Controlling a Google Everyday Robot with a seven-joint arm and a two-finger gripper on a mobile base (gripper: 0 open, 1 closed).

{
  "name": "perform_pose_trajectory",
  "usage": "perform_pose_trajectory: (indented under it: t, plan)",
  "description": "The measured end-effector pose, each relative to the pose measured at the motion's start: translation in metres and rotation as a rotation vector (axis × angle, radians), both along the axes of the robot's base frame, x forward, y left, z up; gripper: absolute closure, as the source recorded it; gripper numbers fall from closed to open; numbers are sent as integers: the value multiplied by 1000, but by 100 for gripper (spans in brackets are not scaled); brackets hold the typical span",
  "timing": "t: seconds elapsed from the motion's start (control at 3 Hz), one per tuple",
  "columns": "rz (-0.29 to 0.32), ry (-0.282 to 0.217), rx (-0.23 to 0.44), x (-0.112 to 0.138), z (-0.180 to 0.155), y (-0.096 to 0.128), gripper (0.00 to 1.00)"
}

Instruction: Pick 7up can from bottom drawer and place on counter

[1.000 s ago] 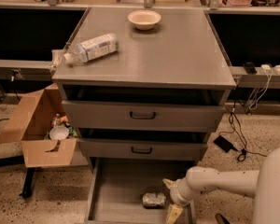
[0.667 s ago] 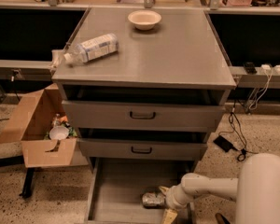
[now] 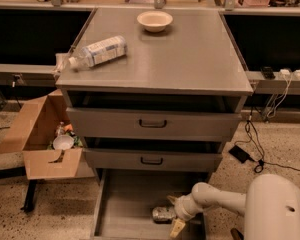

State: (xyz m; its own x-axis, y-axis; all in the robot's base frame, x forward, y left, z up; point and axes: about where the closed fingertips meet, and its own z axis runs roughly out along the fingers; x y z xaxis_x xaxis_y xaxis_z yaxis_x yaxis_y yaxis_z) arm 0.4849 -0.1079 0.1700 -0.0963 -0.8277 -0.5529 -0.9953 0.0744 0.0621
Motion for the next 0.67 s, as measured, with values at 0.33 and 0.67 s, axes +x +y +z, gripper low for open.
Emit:
perform_pose_trajectory:
  t: [0.33, 0.67]
  plan:
    - [-4, -26, 29, 18, 7, 0, 0]
    - [7, -38, 38, 27, 14, 3, 0]
